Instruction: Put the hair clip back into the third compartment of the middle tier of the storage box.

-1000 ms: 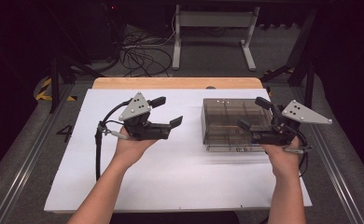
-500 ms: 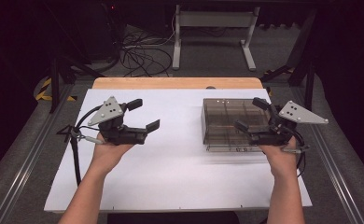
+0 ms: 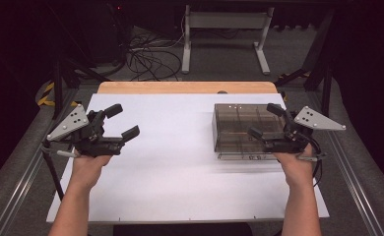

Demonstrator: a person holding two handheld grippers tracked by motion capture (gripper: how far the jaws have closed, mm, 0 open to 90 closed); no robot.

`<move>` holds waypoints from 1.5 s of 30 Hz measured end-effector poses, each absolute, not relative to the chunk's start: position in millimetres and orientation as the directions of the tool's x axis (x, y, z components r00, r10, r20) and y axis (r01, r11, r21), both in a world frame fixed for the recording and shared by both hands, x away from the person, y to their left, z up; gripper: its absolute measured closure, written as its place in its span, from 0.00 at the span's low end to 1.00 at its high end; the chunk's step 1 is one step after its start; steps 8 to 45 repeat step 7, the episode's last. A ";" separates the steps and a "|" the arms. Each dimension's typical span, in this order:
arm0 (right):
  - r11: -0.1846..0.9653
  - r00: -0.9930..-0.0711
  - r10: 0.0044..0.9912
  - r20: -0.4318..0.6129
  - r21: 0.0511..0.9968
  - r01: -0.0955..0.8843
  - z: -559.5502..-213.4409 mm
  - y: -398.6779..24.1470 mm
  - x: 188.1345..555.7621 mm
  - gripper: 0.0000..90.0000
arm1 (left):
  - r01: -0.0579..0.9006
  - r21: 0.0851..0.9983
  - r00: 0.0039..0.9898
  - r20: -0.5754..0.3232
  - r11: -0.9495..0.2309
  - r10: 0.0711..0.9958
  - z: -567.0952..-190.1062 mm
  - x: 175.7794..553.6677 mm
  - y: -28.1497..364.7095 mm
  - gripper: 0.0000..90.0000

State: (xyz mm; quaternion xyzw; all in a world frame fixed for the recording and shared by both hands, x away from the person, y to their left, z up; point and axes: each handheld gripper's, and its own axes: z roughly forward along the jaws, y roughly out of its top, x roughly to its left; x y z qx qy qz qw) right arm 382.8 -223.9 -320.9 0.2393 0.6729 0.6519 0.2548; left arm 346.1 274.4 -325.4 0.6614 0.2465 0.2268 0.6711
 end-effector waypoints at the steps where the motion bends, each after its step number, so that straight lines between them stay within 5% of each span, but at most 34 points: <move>1: 0.036 -0.755 0.655 -0.031 0.999 -0.010 -320.9 -223.9 382.7 0.00 | 0.018 1.000 0.772 -0.030 0.026 0.635 -325.8 345.6 276.1 0.08; 45: 0.045 -0.753 0.658 -0.035 0.999 -0.007 -321.5 -222.8 383.4 0.00 | 0.021 1.000 0.764 -0.028 0.019 0.644 -328.0 347.0 277.6 0.07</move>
